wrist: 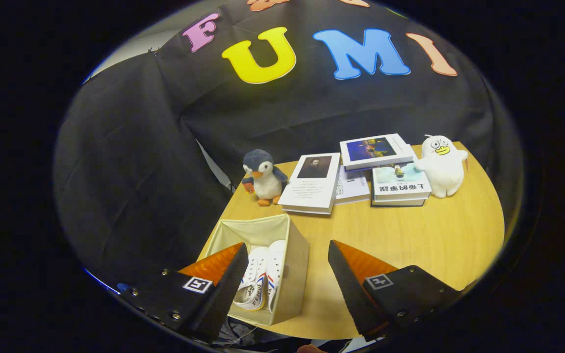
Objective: Open the storage box then place both shoes into the box .Put the left shoe in first, then the right shoe, with the right side of both shoes facing outward in a uniform manner.
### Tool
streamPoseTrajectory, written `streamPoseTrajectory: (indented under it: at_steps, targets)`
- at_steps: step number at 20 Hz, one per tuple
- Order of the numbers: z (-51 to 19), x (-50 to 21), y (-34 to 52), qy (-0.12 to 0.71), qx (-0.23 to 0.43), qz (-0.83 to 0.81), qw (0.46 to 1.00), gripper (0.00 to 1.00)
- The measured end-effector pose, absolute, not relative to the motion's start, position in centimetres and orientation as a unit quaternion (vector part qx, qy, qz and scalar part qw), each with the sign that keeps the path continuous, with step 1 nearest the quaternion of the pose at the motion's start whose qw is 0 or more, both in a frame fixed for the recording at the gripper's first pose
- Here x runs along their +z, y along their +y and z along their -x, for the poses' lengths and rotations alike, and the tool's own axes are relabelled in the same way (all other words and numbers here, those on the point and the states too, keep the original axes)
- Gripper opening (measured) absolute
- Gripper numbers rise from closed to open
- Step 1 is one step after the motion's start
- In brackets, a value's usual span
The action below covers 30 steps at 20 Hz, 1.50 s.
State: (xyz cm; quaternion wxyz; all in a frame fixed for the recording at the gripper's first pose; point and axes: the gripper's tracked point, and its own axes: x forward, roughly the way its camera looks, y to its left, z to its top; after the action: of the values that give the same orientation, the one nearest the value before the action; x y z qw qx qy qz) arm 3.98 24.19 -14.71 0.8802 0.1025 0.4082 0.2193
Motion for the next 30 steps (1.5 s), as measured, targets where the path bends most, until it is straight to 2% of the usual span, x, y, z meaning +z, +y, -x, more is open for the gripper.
streamPoseTrajectory:
  at_steps: [10, 16, 21, 30]
  targets:
    - [-4.4, -9.4, 10.9, 0.316, 0.151, -0.062, 0.935, 0.98]
    - [-6.0, -3.5, 3.9, 0.186, 0.095, -0.023, 0.978, 0.97]
    - [-5.8, -1.6, 1.4, 0.118, 0.060, -0.013, 0.991, 0.97]
    - [-5.6, -1.1, 1.6, 0.091, 0.056, -0.002, 0.994, 0.97]
